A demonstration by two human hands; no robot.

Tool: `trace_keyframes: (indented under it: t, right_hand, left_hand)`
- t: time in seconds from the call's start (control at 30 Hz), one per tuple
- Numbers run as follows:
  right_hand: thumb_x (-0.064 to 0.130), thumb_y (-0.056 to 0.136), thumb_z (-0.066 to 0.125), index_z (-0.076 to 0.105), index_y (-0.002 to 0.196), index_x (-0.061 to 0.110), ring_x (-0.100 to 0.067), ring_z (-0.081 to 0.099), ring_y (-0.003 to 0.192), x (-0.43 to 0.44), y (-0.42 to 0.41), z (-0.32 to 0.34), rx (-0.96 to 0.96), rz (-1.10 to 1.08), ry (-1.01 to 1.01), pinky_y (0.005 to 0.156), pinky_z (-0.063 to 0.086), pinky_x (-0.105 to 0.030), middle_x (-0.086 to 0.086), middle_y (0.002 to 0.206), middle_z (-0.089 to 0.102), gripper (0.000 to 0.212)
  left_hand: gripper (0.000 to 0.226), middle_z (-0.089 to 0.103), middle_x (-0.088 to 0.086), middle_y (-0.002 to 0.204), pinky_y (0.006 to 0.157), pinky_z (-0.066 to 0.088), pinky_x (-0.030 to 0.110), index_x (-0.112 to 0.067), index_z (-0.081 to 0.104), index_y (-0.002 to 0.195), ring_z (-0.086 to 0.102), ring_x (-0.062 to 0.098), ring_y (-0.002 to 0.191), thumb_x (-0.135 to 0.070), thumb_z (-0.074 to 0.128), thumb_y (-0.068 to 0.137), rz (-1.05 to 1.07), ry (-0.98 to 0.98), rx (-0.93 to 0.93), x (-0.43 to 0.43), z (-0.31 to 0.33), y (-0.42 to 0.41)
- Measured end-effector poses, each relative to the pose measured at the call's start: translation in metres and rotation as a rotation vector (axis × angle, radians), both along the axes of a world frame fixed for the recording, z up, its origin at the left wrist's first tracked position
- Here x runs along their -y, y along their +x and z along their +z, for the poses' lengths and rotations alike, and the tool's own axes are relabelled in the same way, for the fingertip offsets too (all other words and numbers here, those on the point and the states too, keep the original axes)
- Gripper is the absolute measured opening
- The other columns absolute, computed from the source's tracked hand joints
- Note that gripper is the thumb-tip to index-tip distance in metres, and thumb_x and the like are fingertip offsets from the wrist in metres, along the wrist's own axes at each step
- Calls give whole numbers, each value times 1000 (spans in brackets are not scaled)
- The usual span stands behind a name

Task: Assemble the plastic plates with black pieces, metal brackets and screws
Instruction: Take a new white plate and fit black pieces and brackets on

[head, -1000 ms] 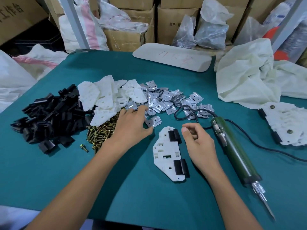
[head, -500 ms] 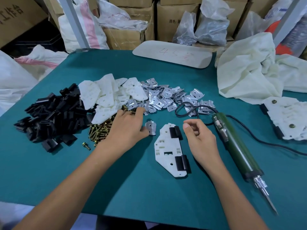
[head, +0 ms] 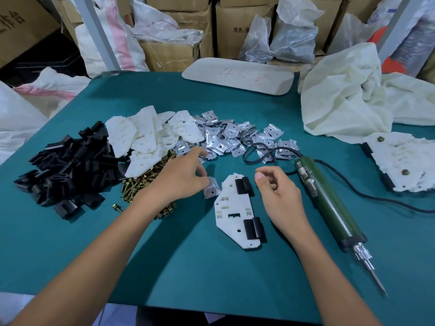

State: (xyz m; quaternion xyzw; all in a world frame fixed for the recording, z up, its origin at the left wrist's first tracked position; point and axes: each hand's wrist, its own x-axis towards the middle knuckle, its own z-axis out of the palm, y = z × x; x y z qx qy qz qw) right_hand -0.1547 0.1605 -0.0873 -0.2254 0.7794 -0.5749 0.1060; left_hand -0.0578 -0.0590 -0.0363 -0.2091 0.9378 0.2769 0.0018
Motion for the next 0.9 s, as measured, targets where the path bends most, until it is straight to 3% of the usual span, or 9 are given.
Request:
trace_keyframes:
  t: [0.1, 0.23, 0.37, 0.53, 0.63, 0.77, 0.9]
  right_hand:
    - [36, 100, 60, 65, 100, 36, 6, 62, 90, 1, 0, 0, 16, -5, -20, 73, 41, -1, 28, 97, 68, 5]
    - [35, 100, 60, 65, 100, 37, 6, 62, 89, 1, 0, 1, 23, -2, -21, 73, 42, -1, 28, 96, 68, 5]
    - [36, 100, 60, 65, 101, 37, 6, 62, 90, 0, 0, 2, 25, -1, -15, 73, 42, -1, 28, 96, 67, 5]
    - [39, 99, 60, 64, 100, 39, 4, 63, 89, 0, 1, 4, 44, -4, -17, 71, 43, -2, 26, 95, 67, 5]
    - [40, 99, 59, 64, 100, 39, 3, 64, 89, 0, 1, 5, 52, -3, -23, 71, 44, -3, 25, 94, 67, 5]
    - [40, 98, 59, 65, 100, 39, 1, 65, 88, 0, 1, 4, 65, -10, -30, 72, 46, -5, 17, 92, 70, 6]
    - [40, 99, 59, 65, 100, 38, -1, 65, 88, 1, 2, 4, 54, -8, -28, 72, 46, -6, 12, 94, 71, 6]
  left_hand:
    - [53, 73, -21, 85, 75, 51, 26, -31, 41, 137, 63, 0, 87, -22, 66, 90, 40, 108, 7, 5, 1, -6]
    - [63, 72, -19, 91, 74, 49, 25, -35, 37, 138, 62, 2, 91, -33, 72, 86, 37, 146, 97, 7, 4, -11]
    - [60, 71, -16, 97, 76, 48, 23, -28, 36, 142, 62, 6, 95, -24, 68, 91, 30, 98, 145, 10, 9, -19]
    - [60, 72, -3, 106, 89, 51, 42, -26, 33, 143, 65, 24, 99, -19, 67, 94, 6, 173, 264, 13, 18, -25]
    - [57, 71, -8, 103, 86, 50, 35, -27, 31, 143, 64, 17, 97, -17, 63, 97, -46, 151, 136, 12, 26, -19]
    - [55, 75, -14, 92, 82, 49, 25, -34, 44, 133, 63, 4, 83, -16, 74, 90, -133, 215, -16, 20, 55, -1]
    - [50, 75, -6, 88, 65, 42, 9, -37, 56, 122, 56, 4, 70, -14, 80, 85, -115, 253, -91, 31, 71, 21]
